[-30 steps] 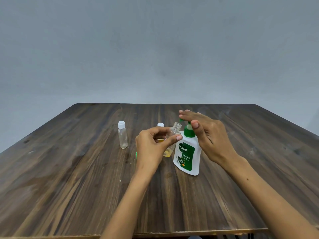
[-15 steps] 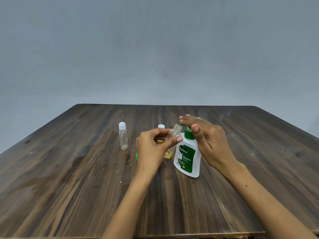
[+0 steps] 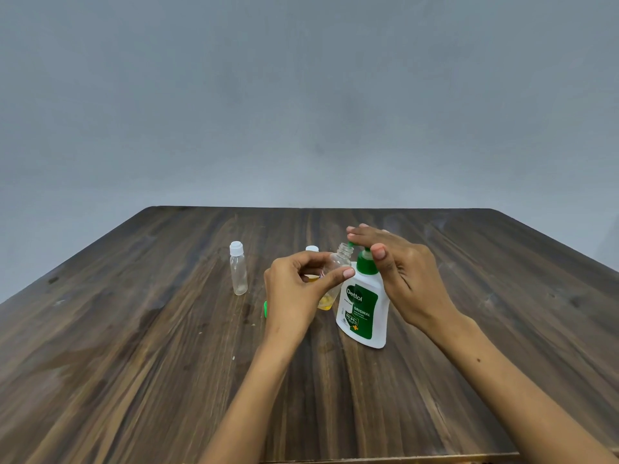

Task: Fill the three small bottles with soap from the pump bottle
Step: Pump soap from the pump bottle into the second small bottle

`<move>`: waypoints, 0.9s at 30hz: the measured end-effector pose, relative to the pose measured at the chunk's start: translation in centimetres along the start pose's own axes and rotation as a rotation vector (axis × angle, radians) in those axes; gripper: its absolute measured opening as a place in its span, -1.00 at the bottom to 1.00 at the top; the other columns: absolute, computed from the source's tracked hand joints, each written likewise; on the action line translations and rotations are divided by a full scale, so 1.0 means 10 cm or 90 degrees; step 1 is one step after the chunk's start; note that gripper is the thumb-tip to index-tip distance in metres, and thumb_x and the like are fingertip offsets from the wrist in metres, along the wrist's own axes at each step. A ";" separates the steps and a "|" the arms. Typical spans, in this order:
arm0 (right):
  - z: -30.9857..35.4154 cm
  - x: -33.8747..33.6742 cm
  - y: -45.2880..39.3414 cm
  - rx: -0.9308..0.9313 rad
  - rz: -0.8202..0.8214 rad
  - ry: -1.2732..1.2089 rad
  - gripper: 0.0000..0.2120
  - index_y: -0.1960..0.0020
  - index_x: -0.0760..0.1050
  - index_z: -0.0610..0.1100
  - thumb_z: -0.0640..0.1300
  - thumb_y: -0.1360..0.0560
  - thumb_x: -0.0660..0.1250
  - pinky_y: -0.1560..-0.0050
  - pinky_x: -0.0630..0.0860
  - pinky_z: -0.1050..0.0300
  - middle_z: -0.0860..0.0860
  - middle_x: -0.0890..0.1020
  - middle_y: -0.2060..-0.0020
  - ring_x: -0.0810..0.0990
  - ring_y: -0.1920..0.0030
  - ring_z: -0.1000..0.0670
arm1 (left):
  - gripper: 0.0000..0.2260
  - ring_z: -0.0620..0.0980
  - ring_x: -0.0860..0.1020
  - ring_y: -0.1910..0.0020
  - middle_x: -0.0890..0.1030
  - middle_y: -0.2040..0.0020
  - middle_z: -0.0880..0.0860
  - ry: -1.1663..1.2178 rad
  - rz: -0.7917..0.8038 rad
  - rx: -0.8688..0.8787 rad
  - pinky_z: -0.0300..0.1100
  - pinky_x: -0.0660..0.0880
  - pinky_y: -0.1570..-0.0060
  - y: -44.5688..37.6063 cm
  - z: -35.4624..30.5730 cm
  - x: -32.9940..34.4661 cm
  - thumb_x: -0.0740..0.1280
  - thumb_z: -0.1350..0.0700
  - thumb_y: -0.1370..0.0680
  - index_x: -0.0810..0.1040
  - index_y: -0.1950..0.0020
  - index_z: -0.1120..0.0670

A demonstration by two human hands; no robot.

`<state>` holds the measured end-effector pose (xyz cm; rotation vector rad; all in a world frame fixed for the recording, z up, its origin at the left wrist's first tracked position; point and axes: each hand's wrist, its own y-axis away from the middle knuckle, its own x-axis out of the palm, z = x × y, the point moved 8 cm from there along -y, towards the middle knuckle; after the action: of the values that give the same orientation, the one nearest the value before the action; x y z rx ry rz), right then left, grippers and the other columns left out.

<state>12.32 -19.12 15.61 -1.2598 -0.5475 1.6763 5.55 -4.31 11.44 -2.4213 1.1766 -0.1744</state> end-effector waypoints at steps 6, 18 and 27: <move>0.02 0.00 -0.01 -0.005 -0.012 -0.010 -0.24 -0.12 0.64 -0.18 0.36 -0.58 -0.12 -0.23 0.51 -0.06 -0.01 0.65 -0.14 0.53 -0.29 0.04 | -0.77 -0.09 0.68 0.18 0.72 0.21 -0.04 -0.006 0.001 -0.001 -0.09 0.64 0.04 0.01 0.01 -0.01 0.61 0.03 -0.28 0.70 0.11 -0.01; 0.01 -0.01 -0.03 -0.011 0.012 -0.011 -0.26 -0.16 0.62 -0.17 0.35 -0.58 -0.11 -0.24 0.51 -0.10 -0.03 0.65 -0.15 0.53 -0.29 0.02 | -0.74 -0.07 0.68 0.18 0.72 0.21 -0.03 -0.002 0.007 -0.005 -0.07 0.64 0.05 -0.01 -0.01 0.04 0.61 0.04 -0.27 0.71 0.10 0.05; 0.01 -0.02 -0.05 -0.011 0.016 -0.002 -0.25 -0.20 0.61 -0.15 0.37 -0.57 -0.13 -0.28 0.48 -0.04 0.00 0.61 -0.21 0.50 -0.32 0.05 | -0.79 -0.12 0.68 0.19 0.72 0.21 -0.06 -0.002 0.007 -0.002 -0.13 0.64 0.06 0.00 -0.02 0.02 0.61 0.04 -0.28 0.67 0.15 -0.08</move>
<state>12.42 -19.00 16.15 -1.2811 -0.5509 1.6979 5.57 -4.53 11.59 -2.4163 1.1901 -0.1650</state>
